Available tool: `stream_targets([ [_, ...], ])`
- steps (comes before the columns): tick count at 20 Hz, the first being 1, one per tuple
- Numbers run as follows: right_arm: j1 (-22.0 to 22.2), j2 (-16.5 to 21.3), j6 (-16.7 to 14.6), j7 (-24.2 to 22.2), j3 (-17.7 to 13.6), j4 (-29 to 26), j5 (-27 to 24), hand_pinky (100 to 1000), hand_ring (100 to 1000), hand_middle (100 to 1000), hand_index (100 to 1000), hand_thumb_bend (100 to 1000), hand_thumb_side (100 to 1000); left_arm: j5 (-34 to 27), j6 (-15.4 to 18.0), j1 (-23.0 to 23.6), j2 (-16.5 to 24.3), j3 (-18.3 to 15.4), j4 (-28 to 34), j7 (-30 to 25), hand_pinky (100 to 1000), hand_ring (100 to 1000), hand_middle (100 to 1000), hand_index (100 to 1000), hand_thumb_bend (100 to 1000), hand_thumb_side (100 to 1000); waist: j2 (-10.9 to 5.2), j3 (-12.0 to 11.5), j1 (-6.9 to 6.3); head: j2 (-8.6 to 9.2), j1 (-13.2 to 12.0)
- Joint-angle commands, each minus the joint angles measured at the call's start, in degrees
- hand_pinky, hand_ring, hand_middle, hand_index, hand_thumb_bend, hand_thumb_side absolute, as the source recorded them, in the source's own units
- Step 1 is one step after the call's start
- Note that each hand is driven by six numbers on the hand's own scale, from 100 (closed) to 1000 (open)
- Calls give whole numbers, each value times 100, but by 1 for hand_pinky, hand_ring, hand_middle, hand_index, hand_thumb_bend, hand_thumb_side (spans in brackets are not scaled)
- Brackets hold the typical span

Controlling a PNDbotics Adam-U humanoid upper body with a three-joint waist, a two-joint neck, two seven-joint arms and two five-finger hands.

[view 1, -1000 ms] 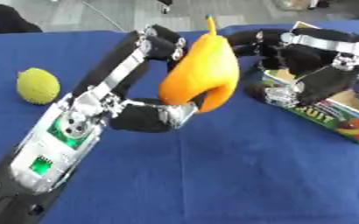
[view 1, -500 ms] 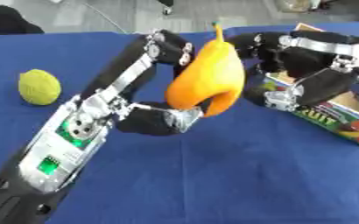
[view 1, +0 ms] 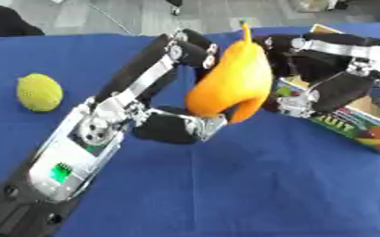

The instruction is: Pick up the objects with one hand, pass them to the other hand, and then place them into the box on the other side of the table.

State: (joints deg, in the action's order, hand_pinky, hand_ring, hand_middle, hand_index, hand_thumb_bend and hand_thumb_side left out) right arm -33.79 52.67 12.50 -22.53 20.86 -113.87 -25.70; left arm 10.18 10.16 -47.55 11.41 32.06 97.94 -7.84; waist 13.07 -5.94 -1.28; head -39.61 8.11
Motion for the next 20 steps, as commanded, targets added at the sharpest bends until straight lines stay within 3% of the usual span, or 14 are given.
stream_targets([
  [1,-105,62,30,-31,-47,-72,-90,788,1000,1000,1000,258,251,55,23,-150,-76,5,-6,-40,369,388,327,349,100,100,8,11,67,66,11],
  [7,-78,84,25,-76,-59,-72,-82,789,1000,1000,1000,260,228,172,40,-100,-56,-33,-178,-7,369,389,327,349,100,100,7,19,66,61,16],
  [8,-65,92,21,-84,-62,-72,-66,789,1000,1000,1000,261,197,197,41,-86,-38,-48,-202,13,369,389,327,349,100,100,5,22,66,60,15],
  [9,-51,102,18,-102,-65,-72,-47,791,1000,1000,1000,260,100,226,40,-75,-15,-62,-226,34,369,389,328,349,100,100,5,25,67,60,15],
  [14,-5,154,45,-274,-108,-72,58,795,1000,1000,1000,327,100,369,46,-24,70,-137,-337,152,369,390,328,349,100,100,3,35,65,80,29],
  [20,-16,179,25,-440,-147,-72,50,796,1000,1000,1000,343,100,495,56,12,60,-198,-469,290,368,389,327,348,100,100,6,42,68,95,46],
])
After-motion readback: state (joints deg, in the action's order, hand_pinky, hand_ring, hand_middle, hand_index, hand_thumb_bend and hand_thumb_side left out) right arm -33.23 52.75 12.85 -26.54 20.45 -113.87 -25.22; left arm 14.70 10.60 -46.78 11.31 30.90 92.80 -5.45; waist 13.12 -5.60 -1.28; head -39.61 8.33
